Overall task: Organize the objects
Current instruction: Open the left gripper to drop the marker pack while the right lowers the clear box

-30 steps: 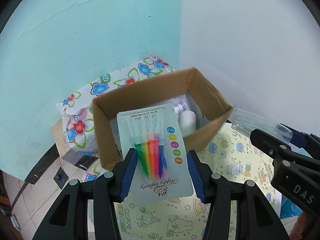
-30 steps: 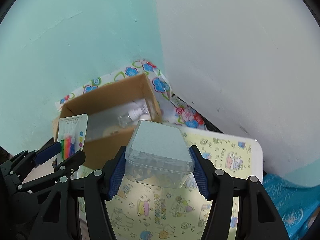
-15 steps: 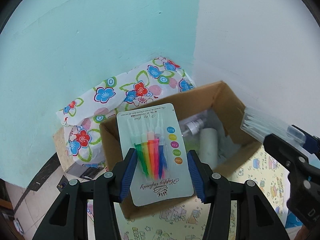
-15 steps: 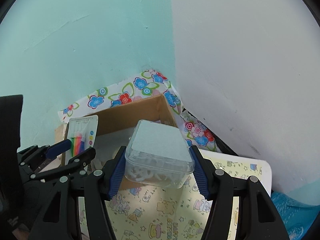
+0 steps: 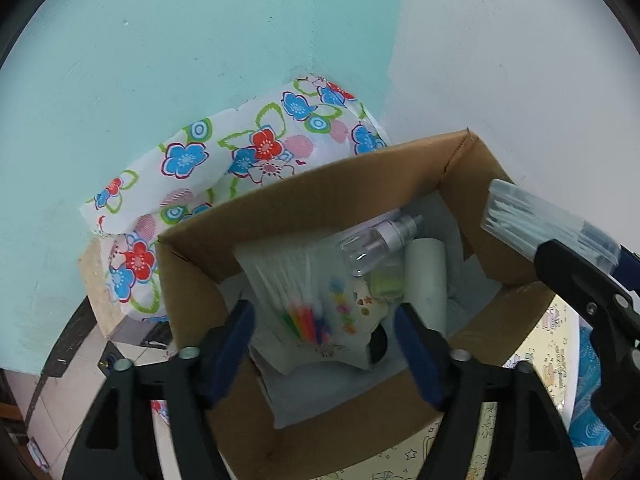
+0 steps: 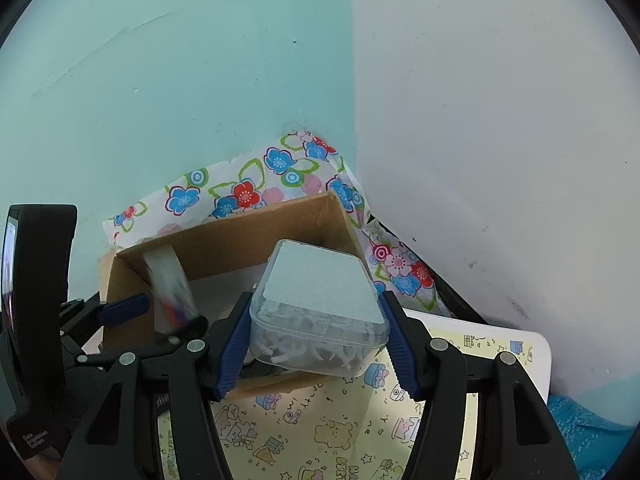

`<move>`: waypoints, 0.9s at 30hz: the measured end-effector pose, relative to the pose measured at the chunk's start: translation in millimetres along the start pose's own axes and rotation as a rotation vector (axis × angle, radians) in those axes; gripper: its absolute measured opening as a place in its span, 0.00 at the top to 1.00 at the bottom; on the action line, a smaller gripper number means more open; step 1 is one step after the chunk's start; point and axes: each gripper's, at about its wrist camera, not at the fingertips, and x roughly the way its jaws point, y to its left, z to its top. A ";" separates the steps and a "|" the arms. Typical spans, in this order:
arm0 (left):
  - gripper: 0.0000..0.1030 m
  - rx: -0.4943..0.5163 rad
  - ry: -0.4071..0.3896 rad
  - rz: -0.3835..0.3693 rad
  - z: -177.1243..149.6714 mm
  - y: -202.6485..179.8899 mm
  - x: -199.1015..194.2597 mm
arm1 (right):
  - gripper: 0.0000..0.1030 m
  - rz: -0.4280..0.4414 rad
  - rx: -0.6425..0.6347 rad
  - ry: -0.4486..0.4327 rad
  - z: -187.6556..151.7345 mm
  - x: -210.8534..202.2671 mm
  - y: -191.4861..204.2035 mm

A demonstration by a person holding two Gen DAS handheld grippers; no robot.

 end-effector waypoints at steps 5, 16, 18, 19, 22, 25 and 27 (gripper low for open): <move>0.21 0.005 -0.018 -0.009 -2.6 -0.4 -6.8 | 0.38 -0.004 -0.005 0.009 -1.1 -0.7 1.1; 0.20 -0.020 -0.041 -0.041 -9.7 15.3 -23.1 | 0.38 0.001 -0.047 0.008 4.8 4.2 23.2; 0.20 -0.007 -0.044 -0.035 -10.7 13.9 -24.8 | 0.38 0.002 -0.058 0.009 5.9 7.3 28.7; 0.19 -0.004 -0.047 -0.033 -11.0 13.4 -25.5 | 0.38 0.004 -0.061 0.011 6.7 9.6 31.3; 0.19 0.003 -0.050 -0.037 -11.1 13.2 -27.0 | 0.38 0.008 -0.064 0.019 8.4 17.2 34.2; 0.18 0.011 -0.047 -0.039 -9.9 11.7 -26.7 | 0.37 0.018 -0.043 0.034 9.6 26.1 31.4; 0.18 0.019 -0.045 -0.042 -9.5 9.7 -25.7 | 0.28 0.022 -0.030 0.041 9.0 28.8 29.0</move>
